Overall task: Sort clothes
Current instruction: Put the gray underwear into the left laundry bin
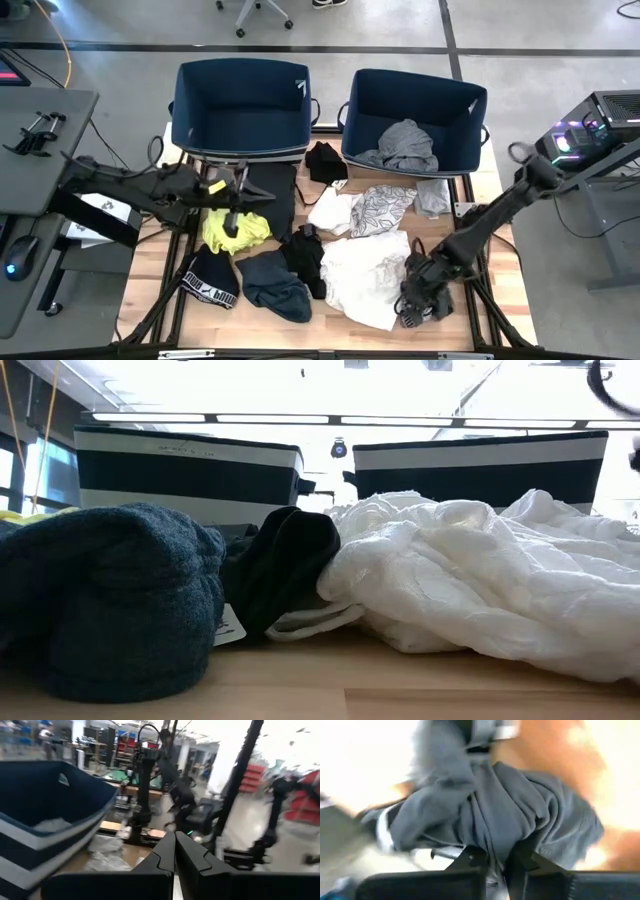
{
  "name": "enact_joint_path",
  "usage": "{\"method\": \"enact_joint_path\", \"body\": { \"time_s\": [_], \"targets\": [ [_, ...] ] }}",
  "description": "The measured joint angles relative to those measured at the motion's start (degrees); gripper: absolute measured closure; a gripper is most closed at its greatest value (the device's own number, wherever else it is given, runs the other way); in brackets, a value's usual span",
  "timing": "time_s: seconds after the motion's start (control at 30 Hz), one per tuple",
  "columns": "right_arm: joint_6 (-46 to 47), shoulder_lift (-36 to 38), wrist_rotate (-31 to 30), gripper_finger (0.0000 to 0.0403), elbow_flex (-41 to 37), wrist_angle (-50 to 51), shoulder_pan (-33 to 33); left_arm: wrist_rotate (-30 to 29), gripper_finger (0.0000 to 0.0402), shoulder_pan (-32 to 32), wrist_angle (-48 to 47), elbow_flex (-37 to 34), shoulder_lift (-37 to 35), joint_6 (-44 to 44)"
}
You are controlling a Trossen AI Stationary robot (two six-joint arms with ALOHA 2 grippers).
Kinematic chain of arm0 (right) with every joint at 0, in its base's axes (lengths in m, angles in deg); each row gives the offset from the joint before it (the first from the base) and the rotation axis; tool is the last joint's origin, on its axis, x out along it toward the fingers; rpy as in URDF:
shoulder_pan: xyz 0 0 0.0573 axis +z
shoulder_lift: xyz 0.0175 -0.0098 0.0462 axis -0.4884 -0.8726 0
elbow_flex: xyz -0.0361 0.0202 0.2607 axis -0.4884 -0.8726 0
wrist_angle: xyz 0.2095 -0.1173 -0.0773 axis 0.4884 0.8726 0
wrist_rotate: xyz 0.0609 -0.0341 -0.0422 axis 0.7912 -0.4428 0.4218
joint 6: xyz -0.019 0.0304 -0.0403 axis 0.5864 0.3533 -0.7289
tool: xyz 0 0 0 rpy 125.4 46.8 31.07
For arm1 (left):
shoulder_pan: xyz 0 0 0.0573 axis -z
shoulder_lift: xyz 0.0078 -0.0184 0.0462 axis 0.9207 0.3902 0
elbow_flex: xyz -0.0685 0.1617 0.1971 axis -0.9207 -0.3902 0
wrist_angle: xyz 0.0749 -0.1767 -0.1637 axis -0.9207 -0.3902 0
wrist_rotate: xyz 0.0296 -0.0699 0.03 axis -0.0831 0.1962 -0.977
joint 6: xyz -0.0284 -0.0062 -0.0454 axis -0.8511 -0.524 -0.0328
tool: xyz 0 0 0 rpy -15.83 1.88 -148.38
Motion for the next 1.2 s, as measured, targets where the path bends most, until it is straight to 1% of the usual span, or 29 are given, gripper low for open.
{"method": "enact_joint_path", "body": {
  "time_s": [0.1,0.17,0.23,0.3,0.37,0.43,0.5,0.57,0.67,0.73,0.87,0.97,1.03,1.1,1.2],
  "targets": [
    [0.01,4.74,-0.61,0.0366,6.57,7.93,-1.45,-2.27,0.0401,-1.34,0.06,4.14,3.91,1.31],
    [-0.47,8.14,-2.17,0.0371,12.05,12.93,-2.98,-2.13,0.0401,-2.40,0.08,7.01,6.10,1.30],
    [-1.55,10.81,-5.48,0.0381,17.69,18.21,-4.86,-0.88,0.0401,-3.16,0.15,9.74,8.17,1.38],
    [-3.64,12.65,-11.52,0.0389,23.27,22.00,-6.86,0.97,0.0401,-3.92,0.17,12.40,10.15,1.41],
    [-8.05,13.62,-20.40,0.0392,28.50,23.37,-9.00,2.83,0.0398,-4.71,0.12,14.94,12.12,1.44],
    [-14.51,13.66,-28.66,0.0393,32.55,23.02,-11.28,4.93,0.0387,-5.52,0.55,16.91,14.00,3.26],
    [-21.67,12.75,-33.39,0.0393,35.34,21.45,-14.32,6.27,0.0371,-5.99,1.97,18.03,15.85,6.45],
    [-28.06,11.30,-35.43,0.0393,36.85,19.46,-17.79,7.32,0.0349,-6.58,4.86,18.60,17.88,7.52],
    [-37.13,8.76,-35.54,0.0394,36.93,12.66,-23.09,9.80,0.0308,-7.57,9.85,19.28,20.71,6.16],
    [-42.12,6.70,-34.21,0.0394,36.69,7.14,-26.18,11.47,0.0277,-7.94,12.30,19.79,22.29,5.62],
    [-51.63,1.90,-28.42,0.0395,36.62,-2.83,-30.78,12.84,0.0214,-7.93,13.25,19.80,25.16,4.00],
    [-55.19,-0.97,-23.09,0.0395,36.60,-9.62,-33.11,12.82,0.0174,-7.93,10.62,19.78,26.79,2.92],
    [-56.37,-2.60,-19.02,0.0395,36.60,-13.69,-33.96,12.80,0.0154,-7.93,7.78,19.78,27.73,2.89],
    [-57.19,-3.77,-16.00,0.0395,36.60,-16.72,-34.27,12.58,0.0140,-7.93,4.37,19.77,28.57,3.44],
    [-58.11,-4.29,-14.56,0.0395,36.49,-17.80,-34.29,11.66,0.0132,-7.63,-1.48,19.79,29.03,4.20]
  ]
}}
